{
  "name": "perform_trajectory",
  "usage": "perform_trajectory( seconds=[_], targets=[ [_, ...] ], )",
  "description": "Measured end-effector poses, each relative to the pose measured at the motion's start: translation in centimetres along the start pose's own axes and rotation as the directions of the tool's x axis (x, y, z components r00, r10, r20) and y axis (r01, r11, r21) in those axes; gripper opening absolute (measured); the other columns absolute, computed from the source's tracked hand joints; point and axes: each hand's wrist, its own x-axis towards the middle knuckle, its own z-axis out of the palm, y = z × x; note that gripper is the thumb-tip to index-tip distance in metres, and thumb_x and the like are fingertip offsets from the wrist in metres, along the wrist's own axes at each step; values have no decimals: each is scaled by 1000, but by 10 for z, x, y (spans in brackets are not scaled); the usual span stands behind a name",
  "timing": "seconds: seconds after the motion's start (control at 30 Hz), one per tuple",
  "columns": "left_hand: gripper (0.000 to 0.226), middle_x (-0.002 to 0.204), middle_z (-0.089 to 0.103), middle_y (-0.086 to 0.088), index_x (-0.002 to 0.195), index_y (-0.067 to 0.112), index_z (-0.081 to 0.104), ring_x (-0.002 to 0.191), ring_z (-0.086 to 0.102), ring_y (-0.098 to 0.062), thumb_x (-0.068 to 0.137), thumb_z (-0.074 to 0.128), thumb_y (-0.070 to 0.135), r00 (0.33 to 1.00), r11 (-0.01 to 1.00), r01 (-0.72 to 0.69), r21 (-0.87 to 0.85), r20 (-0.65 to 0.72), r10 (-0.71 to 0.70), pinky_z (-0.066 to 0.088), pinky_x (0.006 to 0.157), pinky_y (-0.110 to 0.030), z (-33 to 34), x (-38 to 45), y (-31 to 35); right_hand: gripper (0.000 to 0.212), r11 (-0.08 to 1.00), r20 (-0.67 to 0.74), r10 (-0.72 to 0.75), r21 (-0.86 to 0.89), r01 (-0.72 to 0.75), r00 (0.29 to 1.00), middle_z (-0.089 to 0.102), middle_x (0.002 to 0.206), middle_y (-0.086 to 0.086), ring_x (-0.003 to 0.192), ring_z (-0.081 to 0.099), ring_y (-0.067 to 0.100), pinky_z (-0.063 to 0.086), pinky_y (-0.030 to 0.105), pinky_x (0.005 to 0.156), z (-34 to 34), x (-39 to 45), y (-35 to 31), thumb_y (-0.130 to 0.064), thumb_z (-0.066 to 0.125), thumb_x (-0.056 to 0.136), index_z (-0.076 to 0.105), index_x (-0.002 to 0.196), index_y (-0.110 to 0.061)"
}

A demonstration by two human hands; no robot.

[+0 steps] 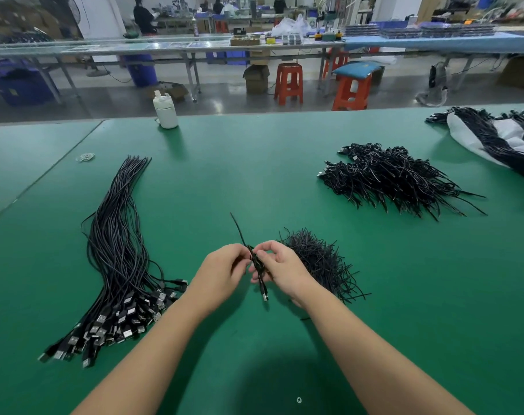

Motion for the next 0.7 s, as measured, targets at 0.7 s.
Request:
perform_trajectory(
  seconds=[0.7],
  targets=[
    [6,84,57,-3,93,10,60,74,54,-22,92,62,4,962,946,-265,188,-18,273,44,67,-31,7,-5,0,49,960,-71,-73,-274,51,995,50,51,0,40,45,10,39,20,45,-6,0,-2,-36,56,100,54,55,-16]
  ],
)
